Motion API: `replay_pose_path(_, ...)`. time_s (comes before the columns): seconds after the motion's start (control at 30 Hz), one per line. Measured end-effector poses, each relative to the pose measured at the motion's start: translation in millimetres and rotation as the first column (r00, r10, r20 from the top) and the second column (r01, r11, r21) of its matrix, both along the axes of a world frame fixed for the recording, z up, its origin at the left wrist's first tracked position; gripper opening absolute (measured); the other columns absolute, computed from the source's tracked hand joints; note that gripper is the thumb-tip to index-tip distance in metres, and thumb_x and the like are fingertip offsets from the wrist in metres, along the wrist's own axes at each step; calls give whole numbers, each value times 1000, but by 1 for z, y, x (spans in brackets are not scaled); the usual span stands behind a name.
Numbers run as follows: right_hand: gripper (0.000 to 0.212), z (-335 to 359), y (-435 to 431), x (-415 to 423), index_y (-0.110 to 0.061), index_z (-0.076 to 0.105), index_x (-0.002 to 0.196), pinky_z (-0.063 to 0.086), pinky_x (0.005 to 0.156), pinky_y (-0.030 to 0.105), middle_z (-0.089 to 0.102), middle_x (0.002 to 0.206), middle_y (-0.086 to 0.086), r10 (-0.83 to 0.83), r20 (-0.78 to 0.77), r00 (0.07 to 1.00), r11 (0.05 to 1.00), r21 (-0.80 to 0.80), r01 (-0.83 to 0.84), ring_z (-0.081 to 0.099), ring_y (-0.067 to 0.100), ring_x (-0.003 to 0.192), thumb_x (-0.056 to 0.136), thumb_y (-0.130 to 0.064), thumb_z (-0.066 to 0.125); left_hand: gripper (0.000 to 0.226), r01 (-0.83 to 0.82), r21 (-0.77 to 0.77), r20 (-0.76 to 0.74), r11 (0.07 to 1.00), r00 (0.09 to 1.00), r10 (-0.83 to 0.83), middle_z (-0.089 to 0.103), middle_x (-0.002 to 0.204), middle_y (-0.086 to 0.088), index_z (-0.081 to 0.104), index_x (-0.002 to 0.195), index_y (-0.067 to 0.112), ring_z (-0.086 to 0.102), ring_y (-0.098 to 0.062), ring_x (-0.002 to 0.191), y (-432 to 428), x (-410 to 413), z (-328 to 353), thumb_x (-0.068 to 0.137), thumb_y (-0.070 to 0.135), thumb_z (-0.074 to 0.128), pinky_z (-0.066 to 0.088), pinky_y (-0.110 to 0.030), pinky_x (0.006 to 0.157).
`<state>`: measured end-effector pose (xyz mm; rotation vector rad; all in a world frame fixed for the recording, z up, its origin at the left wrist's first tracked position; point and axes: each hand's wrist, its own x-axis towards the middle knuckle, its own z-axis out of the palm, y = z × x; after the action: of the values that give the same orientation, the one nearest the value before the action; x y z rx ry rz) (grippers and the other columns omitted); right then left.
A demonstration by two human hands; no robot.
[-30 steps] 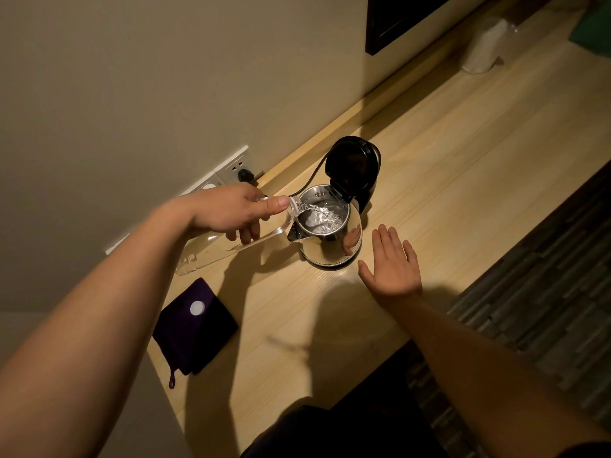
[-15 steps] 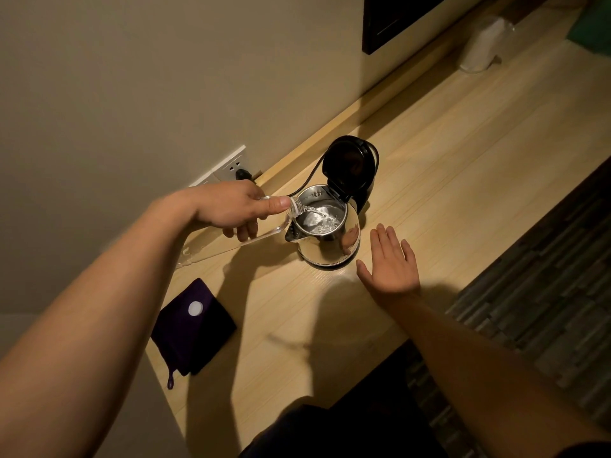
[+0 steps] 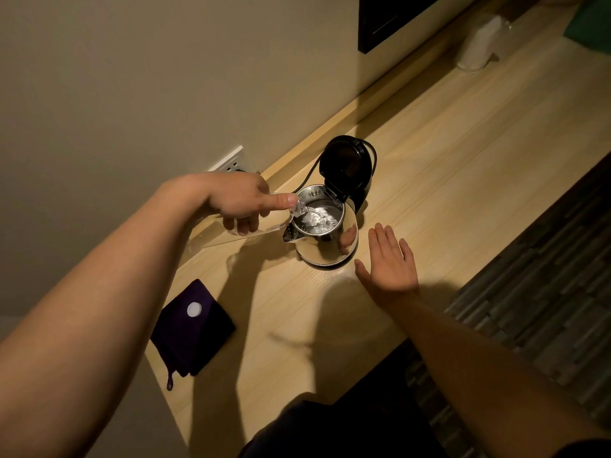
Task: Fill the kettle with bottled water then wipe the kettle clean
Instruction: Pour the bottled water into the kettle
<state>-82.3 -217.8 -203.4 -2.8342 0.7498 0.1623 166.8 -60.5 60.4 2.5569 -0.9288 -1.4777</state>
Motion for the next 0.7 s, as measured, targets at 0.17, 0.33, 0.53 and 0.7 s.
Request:
replay_pose_path(0.17, 78, -1, 0, 0, -14, 23, 163, 16, 127, 45, 17, 174, 6, 6, 13, 1000, 1000, -1, -6, 11, 22, 161, 101, -60, 32, 96, 28, 64, 6, 998, 1000, -28, 78, 77, -14, 64, 99, 1, 72, -24, 63, -11, 2, 3, 64, 88, 44, 56, -32, 51)
replay_pose_path(0.33, 78, -2, 0, -1, -13, 26, 162, 19, 127, 46, 21, 173, 7, 5, 36, 999, 1000, -14, -4, 16, 24, 160, 100, -61, 29, 96, 69, 131, 22, 989, 997, -72, 77, 66, -8, 65, 96, 1, 71, -18, 54, -22, 5, 4, 64, 89, 45, 53, -29, 47)
replay_pose_path(0.53, 77, -2, 1, -2, -11, 27, 162, 19, 127, 46, 22, 172, 8, 9, 60, 998, 999, -38, -7, 17, 24, 160, 101, -60, 29, 97, 129, 203, 60, 971, 988, -144, 78, 70, -10, 65, 95, 2, 73, -19, 52, -34, 7, 8, 60, 90, 46, 56, -29, 48)
replay_pose_path(0.7, 77, -1, 3, -3, -10, 29, 161, 20, 127, 46, 23, 172, 10, 12, 92, 996, 998, -57, -7, 18, 25, 160, 102, -59, 35, 96, 194, 269, 86, 943, 971, -224, 77, 77, -13, 64, 96, 1, 77, -22, 59, -48, 6, 11, 61, 88, 44, 60, -32, 52)
